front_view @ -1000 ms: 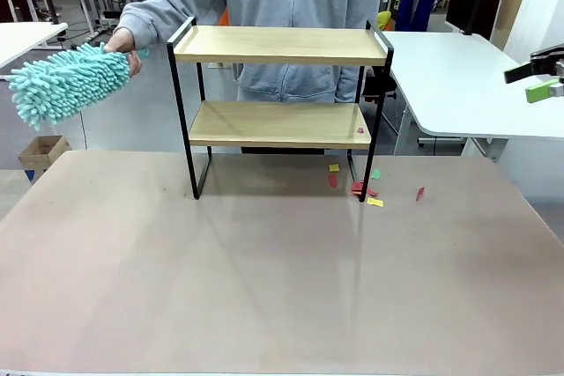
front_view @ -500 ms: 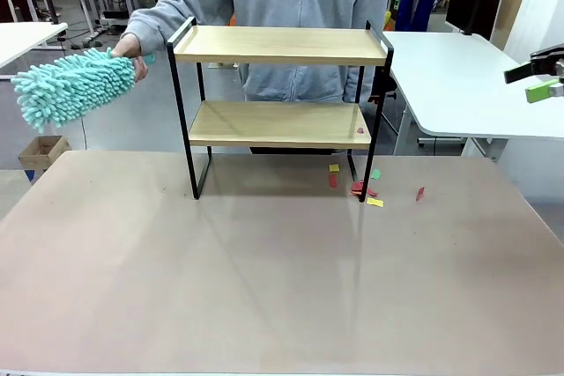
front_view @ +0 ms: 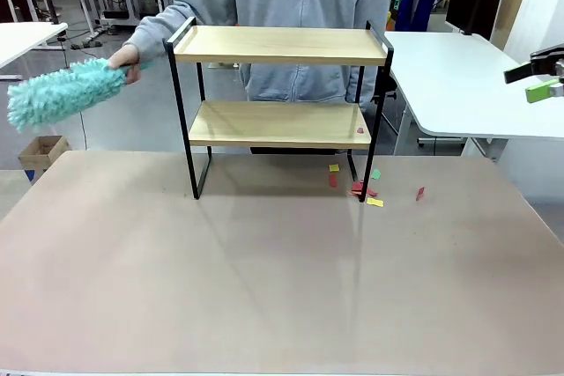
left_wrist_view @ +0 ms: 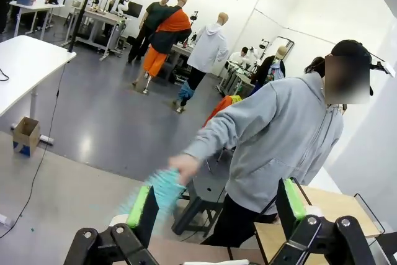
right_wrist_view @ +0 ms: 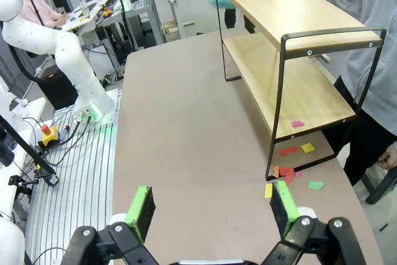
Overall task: Clean the shelf.
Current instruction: Hand the Duster back to the human.
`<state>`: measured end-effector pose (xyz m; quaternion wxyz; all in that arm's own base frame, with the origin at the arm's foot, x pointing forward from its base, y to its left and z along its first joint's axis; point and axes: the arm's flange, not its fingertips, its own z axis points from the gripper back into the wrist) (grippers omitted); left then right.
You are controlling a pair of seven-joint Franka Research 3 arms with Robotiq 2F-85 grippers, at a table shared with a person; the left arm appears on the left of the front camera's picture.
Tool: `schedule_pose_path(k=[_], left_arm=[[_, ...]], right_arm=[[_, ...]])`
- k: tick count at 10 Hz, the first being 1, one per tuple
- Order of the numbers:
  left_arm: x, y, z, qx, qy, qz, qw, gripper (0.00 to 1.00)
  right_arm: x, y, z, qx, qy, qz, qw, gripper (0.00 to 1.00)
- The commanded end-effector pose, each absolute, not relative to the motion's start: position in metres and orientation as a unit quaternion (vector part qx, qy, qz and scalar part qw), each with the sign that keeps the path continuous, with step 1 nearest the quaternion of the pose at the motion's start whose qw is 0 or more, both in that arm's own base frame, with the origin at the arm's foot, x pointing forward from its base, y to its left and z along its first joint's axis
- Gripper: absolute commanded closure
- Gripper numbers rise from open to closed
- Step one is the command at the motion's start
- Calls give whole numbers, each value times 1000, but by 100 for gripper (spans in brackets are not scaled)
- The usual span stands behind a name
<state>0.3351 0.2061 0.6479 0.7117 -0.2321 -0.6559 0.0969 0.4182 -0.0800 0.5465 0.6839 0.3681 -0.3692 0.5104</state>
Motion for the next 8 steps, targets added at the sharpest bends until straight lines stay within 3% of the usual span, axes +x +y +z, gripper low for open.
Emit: schedule_pose_path(k=[1,8], left_arm=[[332,204,646,-227,-657,95,712,0],[332,204,646,-227,-657,95,712,0]], right_arm=[[417,-79,548,362,-372,510,686,0],[417,-79,548,362,-372,510,686,0]])
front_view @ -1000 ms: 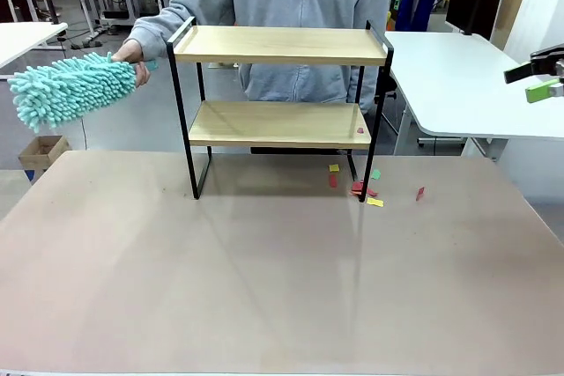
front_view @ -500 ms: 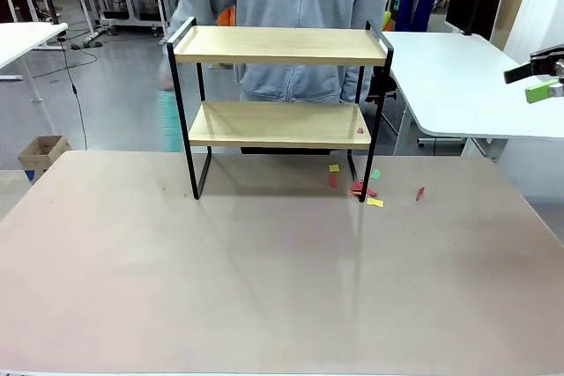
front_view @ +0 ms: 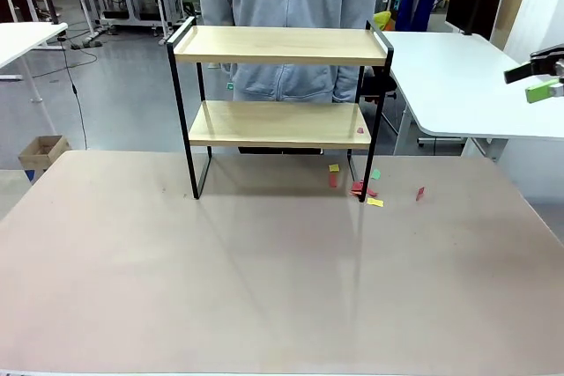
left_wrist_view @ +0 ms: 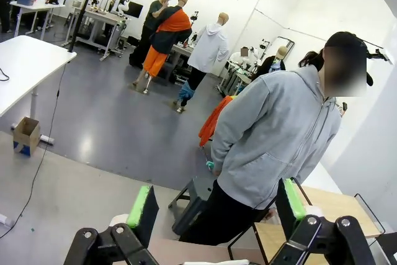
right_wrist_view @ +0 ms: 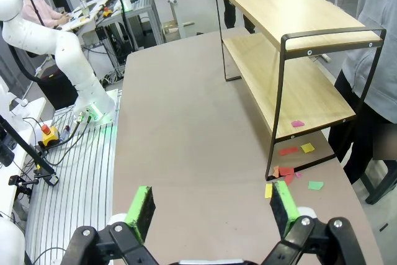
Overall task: Clean the shelf.
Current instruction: Hand the Duster back to the human.
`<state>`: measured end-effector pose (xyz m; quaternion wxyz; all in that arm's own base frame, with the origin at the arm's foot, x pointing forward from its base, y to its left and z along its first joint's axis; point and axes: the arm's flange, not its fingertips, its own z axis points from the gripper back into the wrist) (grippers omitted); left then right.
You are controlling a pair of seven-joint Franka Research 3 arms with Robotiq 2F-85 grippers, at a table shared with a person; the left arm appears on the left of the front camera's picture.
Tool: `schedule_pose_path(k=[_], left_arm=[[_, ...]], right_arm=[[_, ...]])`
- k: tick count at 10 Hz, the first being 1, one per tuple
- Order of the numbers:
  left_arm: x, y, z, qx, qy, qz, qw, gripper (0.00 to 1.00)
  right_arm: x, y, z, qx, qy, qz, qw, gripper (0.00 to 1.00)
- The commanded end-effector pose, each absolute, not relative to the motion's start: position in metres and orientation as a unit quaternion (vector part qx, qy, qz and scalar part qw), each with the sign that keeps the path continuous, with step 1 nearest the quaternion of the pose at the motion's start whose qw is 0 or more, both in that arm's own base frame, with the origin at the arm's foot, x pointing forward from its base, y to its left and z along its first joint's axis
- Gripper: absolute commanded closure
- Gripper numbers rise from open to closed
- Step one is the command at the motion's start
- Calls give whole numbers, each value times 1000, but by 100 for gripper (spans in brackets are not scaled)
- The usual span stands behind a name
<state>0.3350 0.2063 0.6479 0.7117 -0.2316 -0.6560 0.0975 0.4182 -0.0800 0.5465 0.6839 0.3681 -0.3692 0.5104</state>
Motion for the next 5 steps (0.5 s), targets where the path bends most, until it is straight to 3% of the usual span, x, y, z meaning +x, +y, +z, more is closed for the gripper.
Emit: schedule_pose_path(k=[1,5], left_arm=[[332,204,646,-227,-657,95,712,0],[332,204,646,-227,-657,95,712,0]], right_arm=[[417,-79,548,362,-372,510,686,0],[417,-79,548,362,-372,510,686,0]])
